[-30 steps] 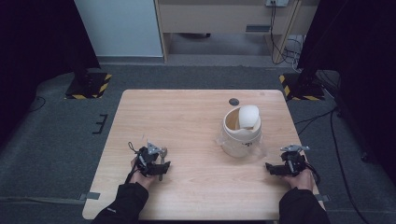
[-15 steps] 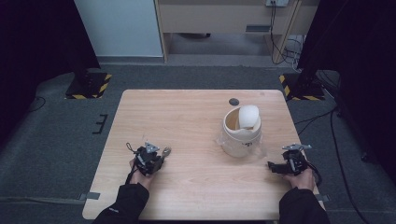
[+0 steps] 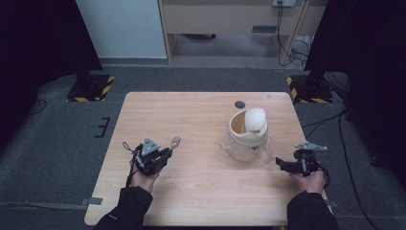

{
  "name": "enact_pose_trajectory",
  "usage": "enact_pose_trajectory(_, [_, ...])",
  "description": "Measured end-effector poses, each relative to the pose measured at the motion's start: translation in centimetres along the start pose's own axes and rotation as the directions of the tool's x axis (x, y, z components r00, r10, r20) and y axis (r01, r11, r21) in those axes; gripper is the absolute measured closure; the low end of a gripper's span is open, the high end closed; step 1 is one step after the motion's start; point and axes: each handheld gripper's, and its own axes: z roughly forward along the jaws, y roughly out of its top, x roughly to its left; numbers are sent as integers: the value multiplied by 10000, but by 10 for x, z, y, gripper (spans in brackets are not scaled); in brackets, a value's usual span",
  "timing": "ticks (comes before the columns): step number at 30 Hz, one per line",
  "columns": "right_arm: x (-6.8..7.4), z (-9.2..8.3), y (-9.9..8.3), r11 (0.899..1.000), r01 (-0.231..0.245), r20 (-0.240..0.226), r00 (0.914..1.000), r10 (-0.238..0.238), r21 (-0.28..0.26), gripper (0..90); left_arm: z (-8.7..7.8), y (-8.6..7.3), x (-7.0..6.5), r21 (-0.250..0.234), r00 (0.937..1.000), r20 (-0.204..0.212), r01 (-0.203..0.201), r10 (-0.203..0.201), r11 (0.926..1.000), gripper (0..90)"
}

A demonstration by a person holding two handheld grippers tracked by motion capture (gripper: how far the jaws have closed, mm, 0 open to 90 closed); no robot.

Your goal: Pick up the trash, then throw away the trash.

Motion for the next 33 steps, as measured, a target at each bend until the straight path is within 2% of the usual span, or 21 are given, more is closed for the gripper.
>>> enact_pose_trajectory(1, [3,-4,4,9995,155,-19,9999,-156,-288,175,-6,4,0,-367,10000,47,41,-39,9993,785])
enact_pose_trajectory(3, [5,-7,6,9991,188,-29,9998,-189,-383,176,-9,6,1,-525,9999,69,90,-86,9986,785])
enact_pose_trajectory(6, [10,-14,13,9957,225,-172,9996,-242,-894,177,-18,11,3,-979,9997,129,226,-214,9949,786])
enact_pose_trajectory(7, [13,-19,17,9918,273,-183,9994,-299,-1251,177,-24,15,5,-1322,9995,126,306,-292,9908,785])
enact_pose_trajectory(8, [13,-19,17,9918,273,-183,9994,-299,-1251,177,-24,15,5,-1322,9995,126,306,-292,9908,785])
enact_pose_trajectory(11, [15,-27,23,9851,284,-134,9994,-311,-1697,179,-35,21,5,-1793,9992,162,397,-374,9830,785])
enact_pose_trajectory(12, [16,-32,26,9811,275,-106,9995,-301,-1914,178,-40,25,4,-2078,9990,216,431,-395,9772,785])
enact_pose_trajectory(15, [17,-38,29,9772,241,-152,9995,-279,-2110,176,-46,30,2,-2348,9989,280,426,-371,9711,785])
enact_pose_trajectory(18, [19,-48,34,9670,265,-154,9994,-314,-2535,175,-52,37,-3,-2691,9991,341,317,-233,9626,785])
enact_pose_trajectory(20, [21,-53,38,9575,184,-233,9994,-262,-2880,175,-55,42,-8,-2920,9984,544,320,-168,9559,785])
enact_pose_trajectory(21, [22,-58,42,9512,188,-243,9993,-276,-3079,174,-57,45,-13,-3050,9980,639,181,15,9522,785])
enact_pose_trajectory(22, [22,-58,42,9512,188,-243,9993,-276,-3079,174,-57,45,-13,-3050,9980,639,181,15,9522,785])
enact_pose_trajectory(24, [23,-63,46,9446,128,-326,9992,-249,-3280,174,-59,48,-18,-3183,9970,764,124,126,9479,785])
enact_pose_trajectory(25, [26,-69,50,9373,61,-452,9987,-233,-3485,176,-62,50,-23,-3276,9959,854,10,286,9448,785])
enact_pose_trajectory(26, [26,-69,50,9373,61,-452,9987,-233,-3485,176,-62,50,-23,-3276,9959,854,10,286,9448,785])
enact_pose_trajectory(27, [28,-72,52,9325,27,-544,9982,-239,-3611,180,-63,51,-25,-3352,9954,892,-29,348,9421,785])
enact_pose_trajectory(28, [33,-77,56,9237,44,-709,9969,-341,-3830,185,-65,54,-30,-3456,9944,931,-150,501,9383,785])
enact_pose_trajectory(30, [36,-80,59,9192,32,-809,9960,-382,-3937,189,-66,55,-33,-3504,9940,929,-216,577,9363,785])
enact_pose_trajectory(31, [44,-84,64,9102,163,-959,9935,-614,-4137,200,-67,57,-36,-3562,9933,934,-306,681,9339,785])
enact_pose_trajectory(32, [44,-84,64,9102,163,-959,9935,-614,-4137,200,-68,59,-39,-3575,9926,902,-445,819,9328,785])
enact_pose_trajectory(33, [53,-89,70,9035,380,-1022,9907,-899,-4268,204,-68,61,-42,-3631,9918,886,-542,924,9302,785])
